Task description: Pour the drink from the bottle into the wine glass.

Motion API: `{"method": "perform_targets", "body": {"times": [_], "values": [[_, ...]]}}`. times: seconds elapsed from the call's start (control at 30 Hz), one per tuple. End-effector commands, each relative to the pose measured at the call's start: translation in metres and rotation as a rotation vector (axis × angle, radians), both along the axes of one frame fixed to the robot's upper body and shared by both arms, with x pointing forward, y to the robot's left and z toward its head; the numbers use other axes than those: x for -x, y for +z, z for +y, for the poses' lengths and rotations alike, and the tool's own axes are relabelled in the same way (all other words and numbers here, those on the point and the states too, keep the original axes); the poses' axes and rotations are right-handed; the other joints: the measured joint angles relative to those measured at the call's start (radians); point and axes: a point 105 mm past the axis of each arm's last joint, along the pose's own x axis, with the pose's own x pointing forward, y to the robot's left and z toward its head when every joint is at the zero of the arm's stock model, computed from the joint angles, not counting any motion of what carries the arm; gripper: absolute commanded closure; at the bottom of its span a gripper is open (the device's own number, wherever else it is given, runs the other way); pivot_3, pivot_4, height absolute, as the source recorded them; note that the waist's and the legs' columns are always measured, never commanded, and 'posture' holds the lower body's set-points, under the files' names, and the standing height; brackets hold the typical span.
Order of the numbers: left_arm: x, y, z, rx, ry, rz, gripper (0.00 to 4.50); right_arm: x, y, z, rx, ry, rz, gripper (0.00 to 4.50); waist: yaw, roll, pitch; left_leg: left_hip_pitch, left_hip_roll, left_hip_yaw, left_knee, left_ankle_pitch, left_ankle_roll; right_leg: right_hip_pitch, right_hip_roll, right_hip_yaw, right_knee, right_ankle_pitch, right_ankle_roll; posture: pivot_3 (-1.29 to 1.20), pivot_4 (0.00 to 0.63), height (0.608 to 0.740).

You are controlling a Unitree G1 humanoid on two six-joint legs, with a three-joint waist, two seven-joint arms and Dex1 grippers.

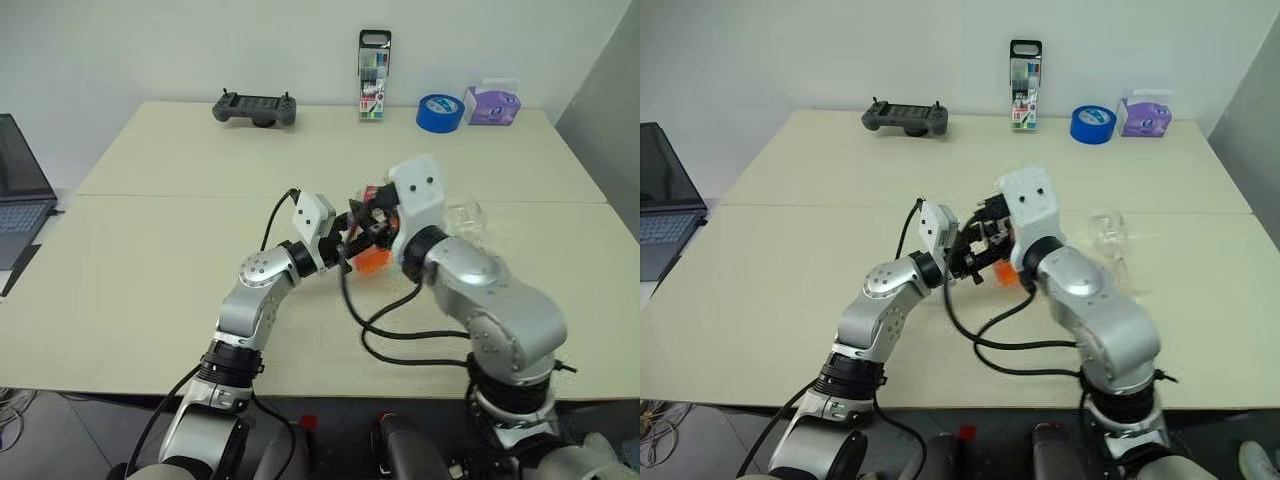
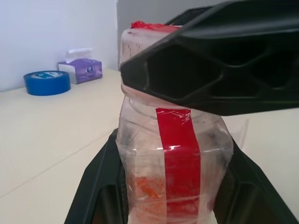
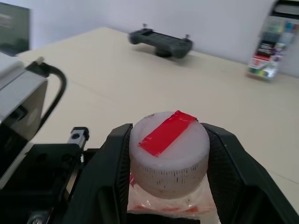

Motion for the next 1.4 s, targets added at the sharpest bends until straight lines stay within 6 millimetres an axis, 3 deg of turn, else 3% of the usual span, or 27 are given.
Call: {"method": "perform_targets", "body": {"times": [0.03,0.13,0.23,0.33,0.57,0.77,0.93,1.1,1.4], "values": [[0.008,0.024,-0.002,0.047,-0.042,-0.067,2.76,0.02,0.013,-0.004,-0.029,0.396,-0.001,2.62,-0.001,0.0,0.0,0.0,0.0,0.001,0.0,0.0,0.0,0.0,0.0,0.001,0.0,0.0,0.0,0.0,0.15,0.74],[0.012,0.026,-0.002,0.043,-0.056,-0.068,2.76,0.016,0.009,-0.015,0.083,0.547,0.031,2.62,-0.006,0.0,0.0,0.001,0.0,0.004,0.0,0.0,0.001,0.0,0.0,0.002,0.0,0.0,0.0,0.0,0.15,0.74],[0.012,0.027,-0.001,0.037,-0.056,-0.069,2.76,-0.011,0.017,-0.022,0.135,0.502,-0.03,2.62,-0.016,0.0,0.0,0.002,0.003,0.004,-0.001,-0.001,0.002,0.0,0.004,0.002,0.001,0.0,0.0,0.0,0.15,0.74],[0.011,0.027,0.001,0.035,-0.045,-0.073,2.76,-0.018,0.021,-0.024,0.147,0.508,-0.044,2.62,-0.017,0.0,0.0,0.003,0.004,0.004,-0.001,-0.001,0.002,-0.001,0.006,0.001,0.003,0.0,0.0,0.0,0.15,0.74],[0.012,0.026,-0.001,0.034,-0.041,-0.074,2.76,-0.018,0.024,-0.027,0.167,0.453,-0.103,0.2,-0.003,0.0,0.0,0.001,0.002,0.001,0.0,-0.001,0.001,-0.001,0.001,0.002,0.002,0.0,-0.001,0.0,0.15,0.74],[0.012,0.026,-0.002,0.037,-0.043,-0.074,2.76,-0.006,0.022,-0.027,0.157,0.284,-0.172,0.19,0.003,0.0,0.0,0.0,0.001,0.0,0.0,-0.001,0.001,-0.002,-0.001,0.002,0.002,0.0,0.0,0.0,0.15,0.74],[0.012,0.023,0.001,0.034,-0.037,-0.067,2.76,0.007,0.031,-0.013,0.074,0.168,-0.202,0.19,0.0,0.0,0.0,0.001,0.003,0.0,0.0,-0.001,0.001,-0.002,-0.002,0.002,0.003,0.0,-0.001,0.0,0.15,0.74],[0.013,0.021,0.0,0.036,-0.037,-0.063,2.76,-0.003,0.032,-0.007,0.042,-0.03,-0.187,0.19,0.0,0.0,0.0,0.001,0.003,-0.001,0.0,0.0,0.0,-0.002,-0.001,0.001,0.003,0.0,-0.001,0.0,0.15,0.74],[0.012,0.023,-0.002,0.037,-0.04,-0.07,2.76,-0.013,0.023,0.009,0.062,-0.116,-0.16,0.19,0.0,0.0,0.0,0.001,0.002,0.0,0.0,0.0,0.0,-0.002,-0.001,0.002,0.003,0.0,-0.001,0.0,0.15,0.74]]}}
